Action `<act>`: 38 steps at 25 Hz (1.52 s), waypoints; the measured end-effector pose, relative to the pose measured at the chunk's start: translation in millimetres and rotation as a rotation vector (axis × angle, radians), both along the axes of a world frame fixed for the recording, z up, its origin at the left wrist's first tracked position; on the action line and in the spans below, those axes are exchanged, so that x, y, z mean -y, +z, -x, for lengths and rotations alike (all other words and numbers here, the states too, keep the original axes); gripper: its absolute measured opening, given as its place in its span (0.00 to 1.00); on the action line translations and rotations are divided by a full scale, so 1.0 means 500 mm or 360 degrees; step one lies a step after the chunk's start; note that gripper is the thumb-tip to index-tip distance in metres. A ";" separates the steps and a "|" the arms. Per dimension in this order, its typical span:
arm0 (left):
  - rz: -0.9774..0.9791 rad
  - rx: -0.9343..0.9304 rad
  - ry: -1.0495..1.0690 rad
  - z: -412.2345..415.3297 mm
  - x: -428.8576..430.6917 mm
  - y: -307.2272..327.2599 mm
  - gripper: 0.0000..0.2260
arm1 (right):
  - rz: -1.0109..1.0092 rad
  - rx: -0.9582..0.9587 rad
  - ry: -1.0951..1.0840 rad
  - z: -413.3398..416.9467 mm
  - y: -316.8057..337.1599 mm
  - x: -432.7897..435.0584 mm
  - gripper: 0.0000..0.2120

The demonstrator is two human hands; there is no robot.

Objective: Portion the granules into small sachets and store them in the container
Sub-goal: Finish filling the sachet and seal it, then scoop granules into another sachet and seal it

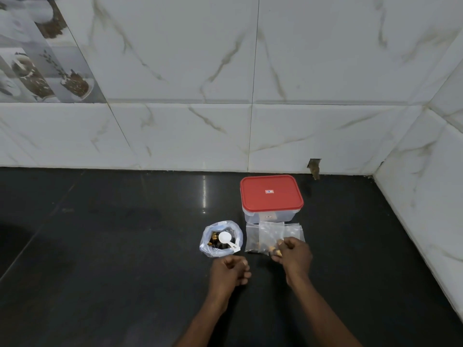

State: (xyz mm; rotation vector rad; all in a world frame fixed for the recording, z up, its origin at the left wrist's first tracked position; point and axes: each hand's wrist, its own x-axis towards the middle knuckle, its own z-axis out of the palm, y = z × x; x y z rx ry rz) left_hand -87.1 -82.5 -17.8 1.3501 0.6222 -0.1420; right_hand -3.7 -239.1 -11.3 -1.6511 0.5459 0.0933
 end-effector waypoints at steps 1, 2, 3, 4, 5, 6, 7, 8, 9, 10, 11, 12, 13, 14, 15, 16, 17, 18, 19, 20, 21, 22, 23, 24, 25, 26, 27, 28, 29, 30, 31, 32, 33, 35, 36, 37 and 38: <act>-0.0010 -0.0029 -0.0015 0.008 0.005 -0.009 0.04 | 0.0076 -0.0008 0.0074 -0.009 -0.002 -0.014 0.12; -0.0019 -0.0048 -0.0025 0.012 0.009 -0.016 0.04 | 0.0198 -0.0016 0.0149 -0.017 -0.001 -0.031 0.11; -0.0032 -0.0060 -0.0036 0.014 0.012 -0.021 0.04 | 0.0387 -0.0011 0.0234 -0.023 0.002 -0.047 0.10; -0.0045 -0.0067 -0.0041 0.014 0.015 -0.025 0.04 | 0.0651 0.0005 0.0320 -0.026 0.004 -0.057 0.08; -0.0056 -0.0073 -0.0035 0.015 0.015 -0.028 0.04 | 0.0907 0.0029 0.0394 -0.025 0.007 -0.061 0.09; -0.0065 -0.0077 -0.0021 0.015 0.015 -0.031 0.05 | 0.1103 0.0061 0.0426 -0.022 0.010 -0.057 0.10; -0.0070 -0.0079 -0.0006 0.015 0.014 -0.033 0.05 | 0.1247 0.0098 0.0430 -0.020 0.013 -0.046 0.11; -0.0078 -0.0079 -0.0001 0.016 0.013 -0.036 0.05 | 0.1350 0.0134 0.0404 -0.021 0.012 -0.029 0.11; -0.0089 -0.0078 0.0000 0.016 0.012 -0.037 0.05 | 0.1433 0.0172 0.0364 -0.025 0.005 -0.006 0.09; -0.0099 -0.0077 -0.0004 0.017 0.010 -0.039 0.05 | 0.1498 0.0187 0.0331 -0.030 -0.005 0.018 0.09; -0.0105 -0.0076 -0.0014 0.016 0.010 -0.040 0.04 | 0.1554 0.0153 0.0325 -0.035 -0.013 0.039 0.11; -0.0103 -0.0074 -0.0031 0.016 0.010 -0.040 0.03 | 0.1603 0.0075 0.0358 -0.040 -0.022 0.054 0.15; -0.0097 -0.0072 -0.0054 0.015 0.012 -0.039 0.03 | 0.1621 0.0006 0.0390 -0.042 -0.029 0.064 0.18; -0.0088 -0.0068 -0.0078 0.014 0.015 -0.038 0.03 | 0.1608 -0.0009 0.0396 -0.045 -0.037 0.067 0.19; -0.0078 -0.0061 -0.0096 0.013 0.018 -0.035 0.03 | 0.1551 0.0018 0.0380 -0.046 -0.041 0.067 0.18; -0.0070 -0.0048 -0.0106 0.011 0.021 -0.032 0.03 | 0.1443 0.0066 0.0345 -0.044 -0.037 0.066 0.17; -0.0063 -0.0031 -0.0110 0.010 0.023 -0.027 0.03 | 0.1290 0.0127 0.0291 -0.043 -0.032 0.067 0.13; -0.0048 -0.0006 -0.0112 0.007 0.025 -0.020 0.03 | 0.1128 0.0195 0.0219 -0.040 -0.022 0.068 0.09; -0.0023 0.0020 -0.0113 0.004 0.027 -0.010 0.04 | 0.0964 0.0266 0.0144 -0.035 -0.012 0.069 0.05; 0.0018 0.0054 -0.0113 -0.002 0.030 0.005 0.05 | 0.0819 0.0352 0.0071 -0.025 0.003 0.068 0.04; 0.0060 0.0092 -0.0111 -0.011 0.032 0.023 0.06 | 0.0699 0.0452 0.0020 -0.012 0.019 0.065 0.06; 0.0098 0.0135 -0.0105 -0.024 0.035 0.044 0.08 | 0.0612 0.0539 0.0003 0.005 0.039 0.058 0.09; 0.0130 0.0171 -0.0086 -0.040 0.038 0.067 0.09 | 0.0548 0.0610 0.0011 0.022 0.054 0.048 0.11; 0.0160 0.0194 -0.0053 -0.057 0.040 0.089 0.11 | 0.0510 0.0645 0.0029 0.039 0.066 0.036 0.11; 0.0173 0.0198 -0.0017 -0.074 0.041 0.112 0.13 | 0.0474 0.0663 0.0057 0.053 0.071 0.024 0.10; 0.0160 0.0191 0.0009 -0.090 0.040 0.130 0.14 | 0.0461 0.0674 0.0098 0.065 0.075 0.013 0.08; 0.0113 0.0172 0.0013 -0.101 0.038 0.147 0.14 | 0.0462 0.0698 0.0158 0.074 0.075 0.001 0.07; 0.0053 0.0144 0.0006 -0.112 0.033 0.157 0.12 | 0.0482 0.0720 0.0233 0.079 0.073 -0.009 0.07; -0.0007 0.0116 -0.0003 -0.117 0.026 0.162 0.08 | 0.0494 0.0737 0.0315 0.082 0.072 -0.018 0.07; -0.0056 0.0097 -0.0005 -0.118 0.016 0.164 0.05 | 0.0501 0.0744 0.0410 0.083 0.072 -0.025 0.07; -0.0103 0.0093 -0.0004 -0.115 0.006 0.165 0.04 | 0.0493 0.0738 0.0519 0.083 0.078 -0.029 0.08; -0.0150 0.0109 0.0004 -0.110 -0.004 0.164 0.03 | 0.0463 0.0714 0.0621 0.082 0.086 -0.032 0.09; -0.0200 0.0136 0.0014 -0.104 -0.012 0.165 0.05 | 0.0409 0.0688 0.0683 0.079 0.098 -0.032 0.10; -0.0326 0.0188 0.0040 -0.090 -0.023 0.165 0.10 | 0.0258 0.0634 0.0736 0.068 0.127 -0.036 0.07; -0.0387 0.0208 0.0044 -0.084 -0.025 0.163 0.11 | 0.0255 0.0614 0.0803 0.059 0.138 -0.039 0.06; -0.0420 0.0224 0.0033 -0.078 -0.025 0.164 0.12 | 0.0317 0.0593 0.0913 0.051 0.147 -0.042 0.06; -0.0407 0.0245 0.0015 -0.073 -0.025 0.163 0.13 | 0.0366 0.0559 0.1007 0.044 0.155 -0.048 0.06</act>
